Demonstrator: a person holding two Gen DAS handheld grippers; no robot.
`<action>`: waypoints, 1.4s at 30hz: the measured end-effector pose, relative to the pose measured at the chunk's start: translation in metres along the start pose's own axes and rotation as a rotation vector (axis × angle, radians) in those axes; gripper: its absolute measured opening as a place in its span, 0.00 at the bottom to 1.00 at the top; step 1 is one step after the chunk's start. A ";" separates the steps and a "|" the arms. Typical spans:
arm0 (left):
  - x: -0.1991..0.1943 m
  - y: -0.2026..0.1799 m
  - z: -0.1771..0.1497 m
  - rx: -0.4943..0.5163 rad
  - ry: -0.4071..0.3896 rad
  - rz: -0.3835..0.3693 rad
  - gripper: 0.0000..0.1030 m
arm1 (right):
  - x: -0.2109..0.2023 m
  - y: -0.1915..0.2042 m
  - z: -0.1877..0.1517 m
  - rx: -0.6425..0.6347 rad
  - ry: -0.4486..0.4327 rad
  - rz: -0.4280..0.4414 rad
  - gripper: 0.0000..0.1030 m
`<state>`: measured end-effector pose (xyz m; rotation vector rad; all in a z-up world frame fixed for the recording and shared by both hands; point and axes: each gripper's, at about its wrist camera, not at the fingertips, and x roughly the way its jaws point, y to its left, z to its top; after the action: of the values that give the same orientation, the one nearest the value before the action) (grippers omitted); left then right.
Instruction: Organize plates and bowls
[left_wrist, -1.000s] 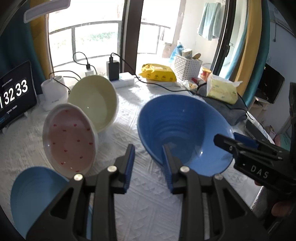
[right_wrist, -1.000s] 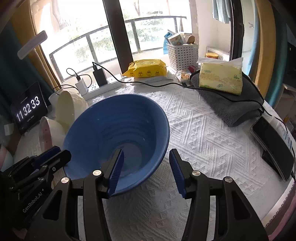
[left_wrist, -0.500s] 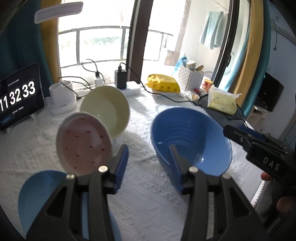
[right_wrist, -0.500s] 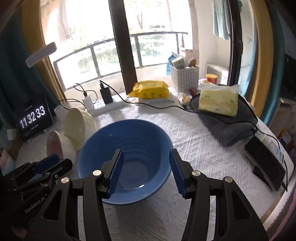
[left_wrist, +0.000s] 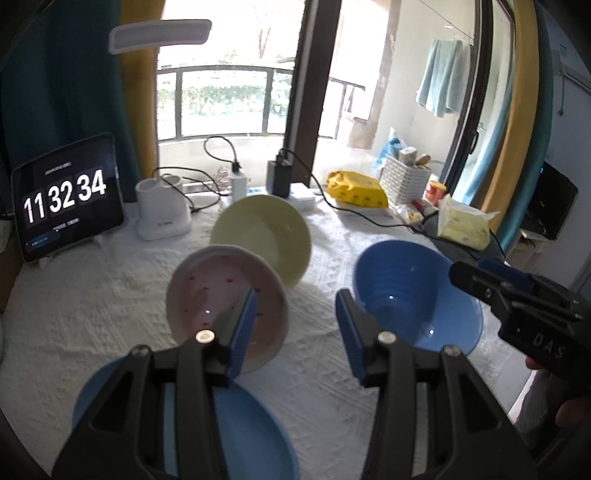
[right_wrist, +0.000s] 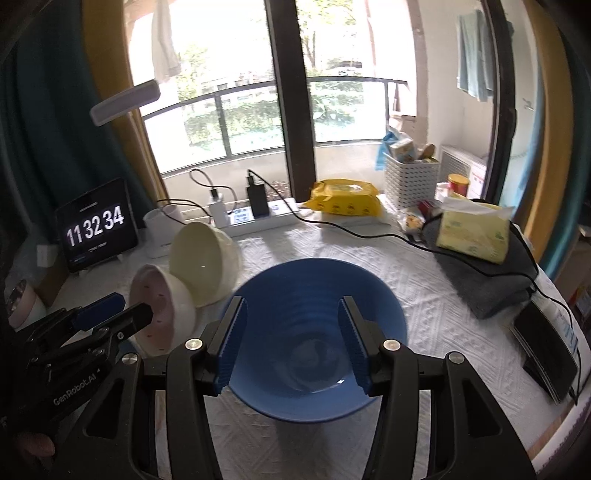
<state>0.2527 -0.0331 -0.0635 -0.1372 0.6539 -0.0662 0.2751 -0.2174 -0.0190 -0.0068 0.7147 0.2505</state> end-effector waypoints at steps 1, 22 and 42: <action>-0.001 0.003 0.000 -0.002 -0.003 0.004 0.45 | 0.001 0.003 0.000 -0.006 0.001 0.007 0.52; -0.002 0.060 0.002 -0.065 -0.031 0.087 0.45 | 0.020 0.057 0.006 -0.094 0.029 0.091 0.52; 0.021 0.102 0.000 -0.060 0.005 0.175 0.45 | 0.048 0.107 -0.003 -0.164 0.079 0.212 0.52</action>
<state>0.2711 0.0655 -0.0914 -0.1369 0.6707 0.1219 0.2836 -0.1026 -0.0439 -0.0982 0.7730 0.5139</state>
